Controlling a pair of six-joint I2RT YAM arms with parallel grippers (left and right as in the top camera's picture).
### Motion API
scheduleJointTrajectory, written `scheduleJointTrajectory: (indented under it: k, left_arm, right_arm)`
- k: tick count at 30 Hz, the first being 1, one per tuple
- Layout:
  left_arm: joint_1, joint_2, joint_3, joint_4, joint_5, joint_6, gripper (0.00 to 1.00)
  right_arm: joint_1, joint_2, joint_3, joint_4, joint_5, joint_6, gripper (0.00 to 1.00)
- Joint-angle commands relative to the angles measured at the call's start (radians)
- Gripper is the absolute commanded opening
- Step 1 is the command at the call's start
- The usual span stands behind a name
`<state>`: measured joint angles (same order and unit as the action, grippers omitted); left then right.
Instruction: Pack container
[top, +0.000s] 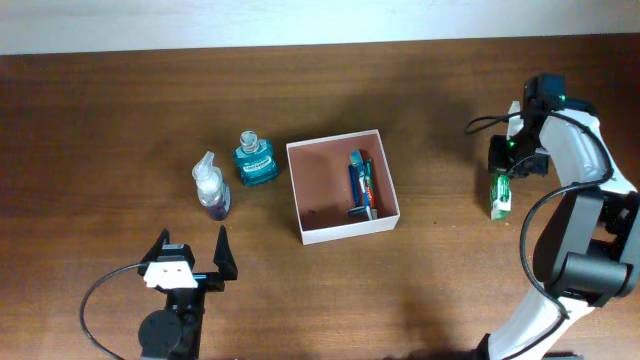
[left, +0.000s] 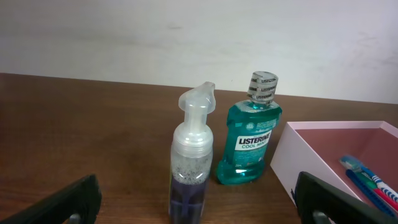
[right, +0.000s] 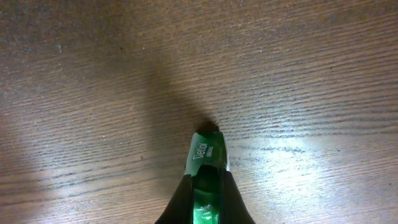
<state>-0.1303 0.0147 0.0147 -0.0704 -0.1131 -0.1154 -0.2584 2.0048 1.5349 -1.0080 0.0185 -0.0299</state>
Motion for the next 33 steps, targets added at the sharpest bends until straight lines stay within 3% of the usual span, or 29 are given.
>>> scheduleJointTrajectory:
  k: [1,10,19,33]
  left_arm:
    - [0.005,-0.009,-0.006,0.002,-0.015,0.016,0.99]
    - [0.005,-0.009,-0.006,0.002,-0.015,0.016,0.99]
    - [0.005,-0.009,-0.006,0.002,-0.015,0.016,0.99]
    - [0.005,-0.009,-0.006,0.002,-0.015,0.016,0.99]
  right_arm:
    - [-0.008,-0.001,0.003,-0.011,0.016,0.005,0.04]
    - [-0.009,-0.013,0.011,-0.016,0.016,0.005,0.04]
    - [-0.009,-0.013,0.127,-0.074,0.016,0.005,0.04]
    - [-0.011,-0.011,0.124,-0.071,0.017,0.005,0.04]
